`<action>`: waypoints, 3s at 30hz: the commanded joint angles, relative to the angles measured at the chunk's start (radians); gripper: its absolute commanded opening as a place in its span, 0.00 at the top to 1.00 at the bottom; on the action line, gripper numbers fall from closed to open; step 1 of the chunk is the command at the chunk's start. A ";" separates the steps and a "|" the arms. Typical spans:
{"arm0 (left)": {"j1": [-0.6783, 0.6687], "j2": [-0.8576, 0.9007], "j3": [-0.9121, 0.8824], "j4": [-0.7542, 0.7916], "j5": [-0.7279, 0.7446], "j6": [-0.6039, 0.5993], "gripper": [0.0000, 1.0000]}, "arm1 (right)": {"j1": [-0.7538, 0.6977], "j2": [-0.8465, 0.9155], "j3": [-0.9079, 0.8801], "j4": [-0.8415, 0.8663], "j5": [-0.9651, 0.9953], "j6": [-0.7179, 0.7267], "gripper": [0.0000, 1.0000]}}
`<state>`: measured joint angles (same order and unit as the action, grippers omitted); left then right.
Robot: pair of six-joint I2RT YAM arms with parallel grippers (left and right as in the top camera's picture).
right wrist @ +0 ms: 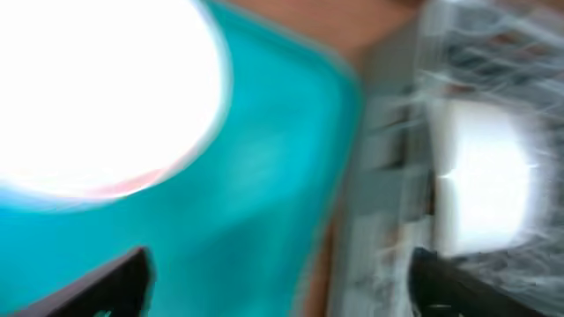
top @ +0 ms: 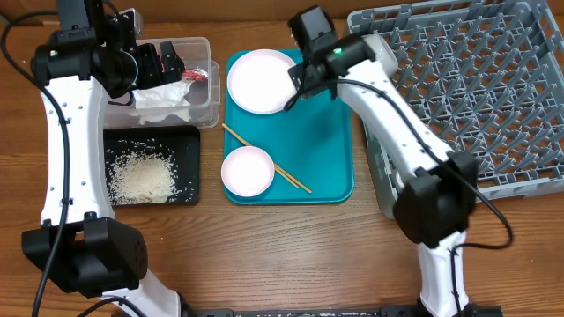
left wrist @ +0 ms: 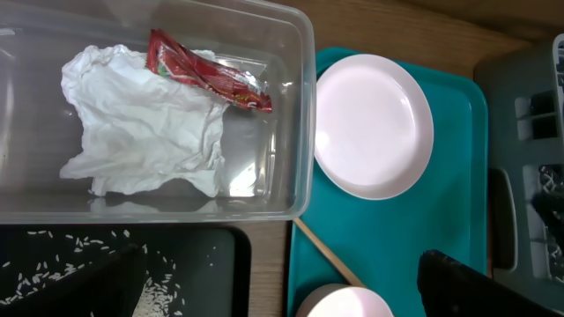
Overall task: Sort waste into correct bins and load items into the dishwasher
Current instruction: 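Reach the right gripper to the small white bowl and grasp its rim, then lift the white bowl and carry it right over the rack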
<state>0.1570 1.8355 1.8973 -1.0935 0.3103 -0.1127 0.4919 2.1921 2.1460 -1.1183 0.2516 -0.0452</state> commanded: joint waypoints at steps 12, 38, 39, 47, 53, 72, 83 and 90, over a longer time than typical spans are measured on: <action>0.000 -0.029 0.014 -0.002 -0.005 0.012 0.00 | 0.096 -0.023 -0.317 0.072 -0.723 0.344 0.53; 0.000 -0.029 0.014 -0.002 -0.005 0.011 0.00 | 0.163 -0.065 -0.332 0.079 -0.363 0.560 0.96; 0.000 -0.029 0.014 -0.002 -0.005 0.011 0.00 | 0.154 -0.080 -0.309 0.063 -0.357 0.549 0.96; 0.000 -0.029 0.014 -0.002 -0.005 0.011 0.00 | 0.045 -0.306 -0.060 -0.164 0.081 0.535 0.96; 0.000 -0.029 0.014 -0.002 -0.005 0.012 0.00 | 0.006 -0.429 -0.051 -0.287 0.647 0.536 0.96; 0.000 -0.029 0.014 -0.002 -0.005 0.011 0.00 | -0.063 -0.413 -0.603 -0.045 1.230 0.973 0.96; 0.000 -0.029 0.014 -0.002 -0.005 0.011 0.00 | -0.085 -0.411 -0.845 0.396 1.144 0.794 0.96; 0.000 -0.029 0.014 -0.002 -0.005 0.011 0.00 | -0.136 -0.404 -0.879 0.459 1.008 0.795 0.96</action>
<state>0.1570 1.8355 1.8973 -1.0935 0.3103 -0.1127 0.3855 1.7836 1.2793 -0.6712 1.3201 0.7677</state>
